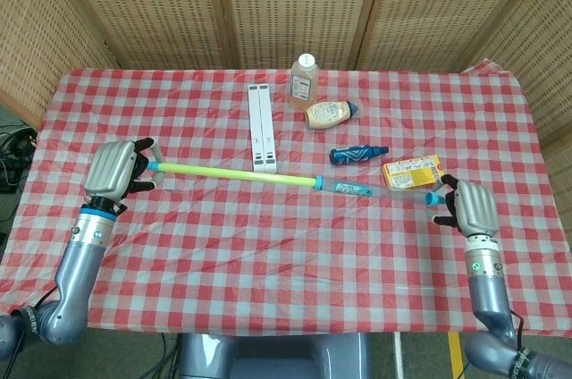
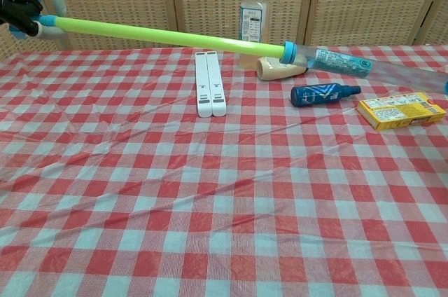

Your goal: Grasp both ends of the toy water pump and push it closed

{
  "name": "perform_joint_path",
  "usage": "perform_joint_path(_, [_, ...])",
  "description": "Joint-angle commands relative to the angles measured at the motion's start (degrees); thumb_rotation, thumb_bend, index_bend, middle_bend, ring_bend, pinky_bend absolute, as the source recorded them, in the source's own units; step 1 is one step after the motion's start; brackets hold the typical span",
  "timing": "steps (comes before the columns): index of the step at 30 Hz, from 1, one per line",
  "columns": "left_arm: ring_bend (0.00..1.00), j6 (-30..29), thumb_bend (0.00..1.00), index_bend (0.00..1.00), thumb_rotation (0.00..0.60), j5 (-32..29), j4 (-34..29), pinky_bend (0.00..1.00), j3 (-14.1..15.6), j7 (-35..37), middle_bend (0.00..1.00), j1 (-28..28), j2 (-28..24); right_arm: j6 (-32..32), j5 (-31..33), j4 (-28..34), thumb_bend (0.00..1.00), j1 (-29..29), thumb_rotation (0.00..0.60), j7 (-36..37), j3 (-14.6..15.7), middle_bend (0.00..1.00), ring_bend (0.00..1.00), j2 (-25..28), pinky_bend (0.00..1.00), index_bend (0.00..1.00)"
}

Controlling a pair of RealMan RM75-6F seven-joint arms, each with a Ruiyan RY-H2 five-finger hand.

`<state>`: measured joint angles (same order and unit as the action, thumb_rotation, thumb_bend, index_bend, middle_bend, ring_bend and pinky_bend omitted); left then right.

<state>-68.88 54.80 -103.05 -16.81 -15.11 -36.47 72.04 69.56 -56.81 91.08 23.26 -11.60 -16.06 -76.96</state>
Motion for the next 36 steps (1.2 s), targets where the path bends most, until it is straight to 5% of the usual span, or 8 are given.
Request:
perform_joint_path(1, [0.90, 0.2, 0.62, 0.88, 0.600, 0.0, 0.1, 0.78, 0.0, 0.1, 0.96, 0.0, 0.0, 0.4, -0.2, -0.2, 0.39, 0.0, 0.600, 0.3, -0.2, 1.00, 1.00, -0.2, 0.56, 0.57])
perform_joint_path(36, [0.90, 0.4, 0.61, 0.88, 0.600, -2.4, -3.1, 0.78, 0.7, -6.6, 0.96, -3.0, 4.9, 3.0, -3.1, 7.6, 0.44, 3.0, 0.600, -6.3, -0.5, 1.00, 1.00, -0.4, 0.56, 0.63])
